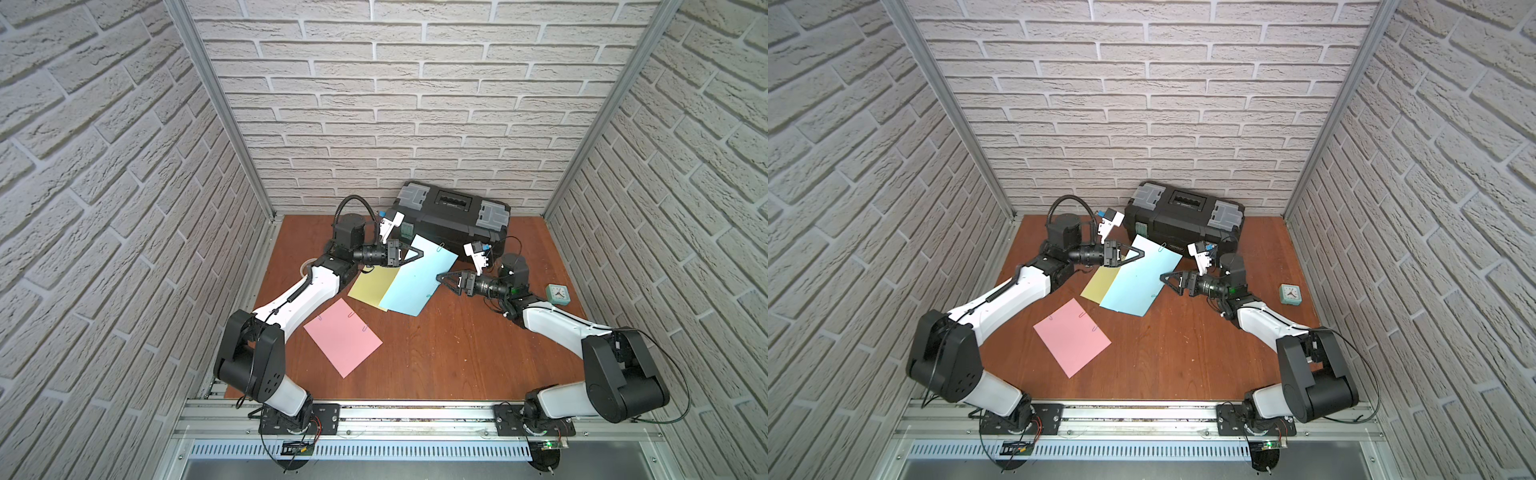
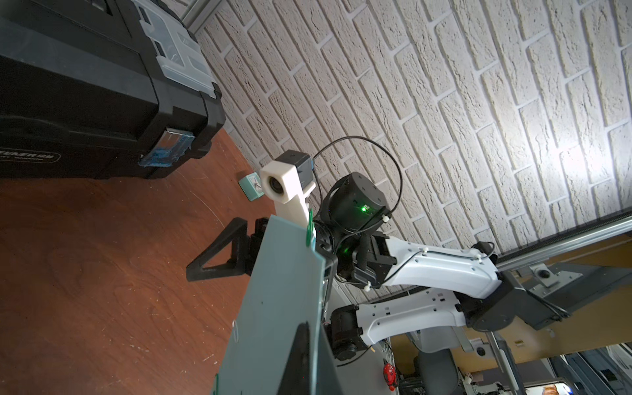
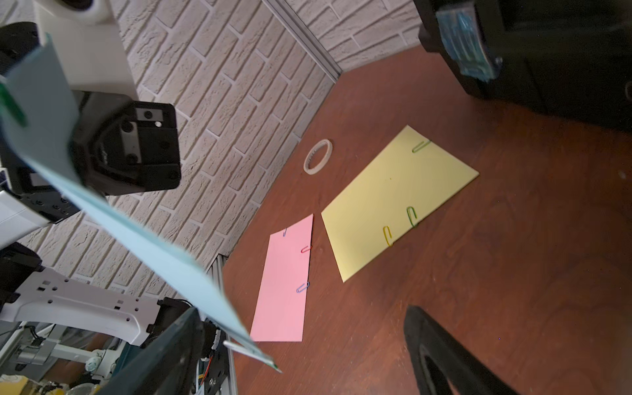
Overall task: Unclip the paperclips from the documents
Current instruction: Adjust the document.
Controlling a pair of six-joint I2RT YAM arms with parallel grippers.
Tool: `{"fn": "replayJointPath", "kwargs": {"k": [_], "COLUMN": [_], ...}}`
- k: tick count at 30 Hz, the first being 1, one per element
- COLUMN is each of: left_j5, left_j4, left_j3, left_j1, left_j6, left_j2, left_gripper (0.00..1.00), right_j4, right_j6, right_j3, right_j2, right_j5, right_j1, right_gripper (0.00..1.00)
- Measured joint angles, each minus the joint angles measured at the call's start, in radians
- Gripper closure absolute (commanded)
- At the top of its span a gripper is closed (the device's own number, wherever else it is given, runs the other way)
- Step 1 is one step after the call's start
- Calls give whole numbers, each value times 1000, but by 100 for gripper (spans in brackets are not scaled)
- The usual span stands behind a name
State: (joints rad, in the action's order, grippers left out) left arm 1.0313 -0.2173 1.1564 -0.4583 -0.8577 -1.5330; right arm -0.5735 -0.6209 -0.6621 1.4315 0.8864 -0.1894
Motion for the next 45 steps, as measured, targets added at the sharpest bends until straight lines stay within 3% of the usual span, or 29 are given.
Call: {"fn": "replayJointPath", "kwargs": {"k": [8,11,14,19,28,35,45], "left_j5": [10,10,10,11,17,66,100], "left_j4": [-39,-45,-46,-45,-45,-1,79], "left_j3": [-3,-4,-11,-27,-36,-35,-22], "left_j1": [0,0,0,9,14,14,14], "left_j6": [-36,-36,-35,-34,-25,28,80], "left_j2": [0,0,0,0,0,-2,-14], "left_gripper": [100,100,100,100,99,81,77], "right_j4": [-239,-273,-283,-265,-63,196,523], "right_j6": [-101,-119,-134,-131,-40,103,319], "right_j3": [-4,-4,-4,-5,-79,-180,-305], "right_j2": [26,26,21,-13,-59,-59,-41], "right_j5": [98,124,142,158,166,190,230], "right_j1": [-8,-10,-10,-10,-11,-11,-12], "right_gripper": [23,33,50,78,97,97,97]}}
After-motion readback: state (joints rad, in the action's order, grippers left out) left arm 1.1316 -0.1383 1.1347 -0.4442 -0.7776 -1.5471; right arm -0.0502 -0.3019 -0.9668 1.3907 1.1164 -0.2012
